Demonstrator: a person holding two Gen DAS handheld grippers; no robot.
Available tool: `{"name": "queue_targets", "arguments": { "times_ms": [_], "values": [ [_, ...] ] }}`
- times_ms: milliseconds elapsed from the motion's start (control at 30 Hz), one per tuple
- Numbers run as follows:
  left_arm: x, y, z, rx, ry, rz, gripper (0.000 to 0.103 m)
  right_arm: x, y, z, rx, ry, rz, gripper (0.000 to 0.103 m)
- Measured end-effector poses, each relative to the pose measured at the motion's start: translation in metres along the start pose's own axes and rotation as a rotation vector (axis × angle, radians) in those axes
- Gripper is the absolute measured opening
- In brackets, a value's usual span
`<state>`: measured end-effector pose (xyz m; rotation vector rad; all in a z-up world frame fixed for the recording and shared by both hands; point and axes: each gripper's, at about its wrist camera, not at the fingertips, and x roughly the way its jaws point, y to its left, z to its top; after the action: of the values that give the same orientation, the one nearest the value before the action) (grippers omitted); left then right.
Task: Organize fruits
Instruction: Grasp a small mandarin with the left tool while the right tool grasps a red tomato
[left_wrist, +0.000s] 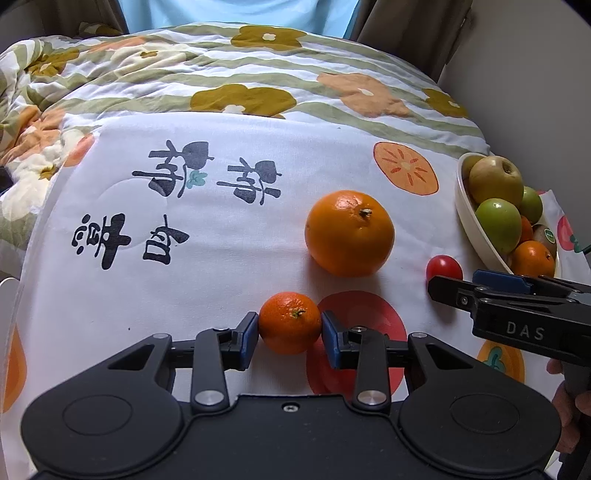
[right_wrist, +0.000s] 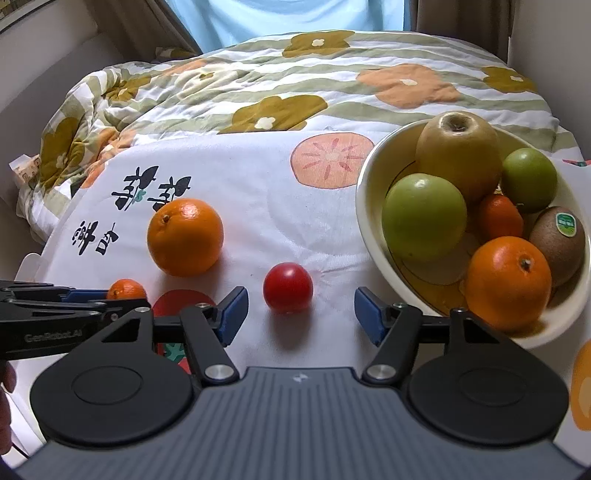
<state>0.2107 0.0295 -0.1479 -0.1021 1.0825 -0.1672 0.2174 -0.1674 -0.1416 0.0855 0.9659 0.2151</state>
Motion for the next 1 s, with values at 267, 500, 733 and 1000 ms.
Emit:
{"name": "queue_targets", "arguments": {
  "times_ms": [267, 500, 733, 1000],
  "values": [
    [-0.003, 0.006, -0.001, -0.012, -0.007, 0.020, 0.040, 0.007, 0.003, 0.003, -0.020, 0.004, 0.005, 0.070],
    [-0.007, 0.011, -0.003, -0.019, -0.015, 0.031, 0.040, 0.010, 0.007, 0.004, -0.041, 0.000, -0.001, 0.060],
    [-0.017, 0.010, -0.005, -0.017, -0.040, 0.040, 0.040, 0.004, 0.012, 0.004, -0.073, -0.019, -0.001, 0.045],
    [-0.038, -0.002, -0.005, -0.001, -0.093, 0.044, 0.040, -0.015, 0.008, 0.002, -0.073, -0.043, 0.006, 0.045]
  ]
}}
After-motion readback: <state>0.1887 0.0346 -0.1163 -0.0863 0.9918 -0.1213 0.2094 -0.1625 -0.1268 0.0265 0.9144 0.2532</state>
